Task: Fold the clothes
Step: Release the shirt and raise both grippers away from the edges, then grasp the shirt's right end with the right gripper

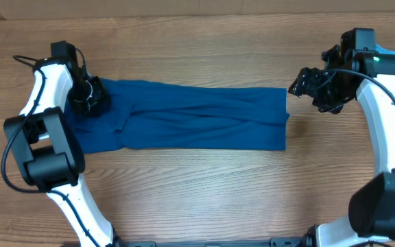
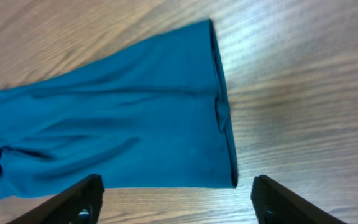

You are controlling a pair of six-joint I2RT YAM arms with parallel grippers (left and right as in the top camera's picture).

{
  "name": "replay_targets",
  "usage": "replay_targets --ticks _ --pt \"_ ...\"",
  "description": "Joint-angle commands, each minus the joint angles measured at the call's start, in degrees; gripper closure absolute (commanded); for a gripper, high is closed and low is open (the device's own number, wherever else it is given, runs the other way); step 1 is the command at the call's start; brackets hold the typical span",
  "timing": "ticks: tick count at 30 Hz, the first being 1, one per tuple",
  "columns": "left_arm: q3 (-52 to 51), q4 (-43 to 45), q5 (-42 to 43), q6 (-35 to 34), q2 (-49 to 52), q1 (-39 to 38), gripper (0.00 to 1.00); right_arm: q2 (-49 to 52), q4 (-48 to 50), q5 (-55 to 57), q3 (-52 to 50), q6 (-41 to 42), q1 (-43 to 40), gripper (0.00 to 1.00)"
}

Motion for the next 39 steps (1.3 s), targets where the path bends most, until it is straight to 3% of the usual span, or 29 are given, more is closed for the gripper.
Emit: replay_targets --ticks 1,7,13,22,27,39 --pt "-0.61 -0.39 1.42 1.22 -10.14 0.22 0.44 3.41 -0.48 -1.79 0.24 -0.79 0.11 0.18" --pt "-0.61 -2.34 -0.11 2.29 -17.03 0.22 0.4 7.13 1.99 -1.75 -2.08 -1.46 -0.07 0.14" --pt "-0.61 -7.23 5.16 6.19 -17.55 -1.36 0.47 8.83 7.5 -3.37 -6.6 -4.7 -2.16 0.08" --pt "-0.61 -8.15 16.92 9.33 -20.04 -4.26 0.48 8.92 15.52 -15.52 -14.01 -13.9 -9.07 0.06" --pt "-0.61 -6.99 22.82 9.6 -25.86 -4.33 0.47 8.98 20.17 -17.73 -18.97 -14.08 -10.03 0.04" --pt "-0.61 -6.84 22.32 9.55 -43.5 -4.33 0.41 9.07 32.89 -23.06 -29.86 -13.31 -10.01 0.04"
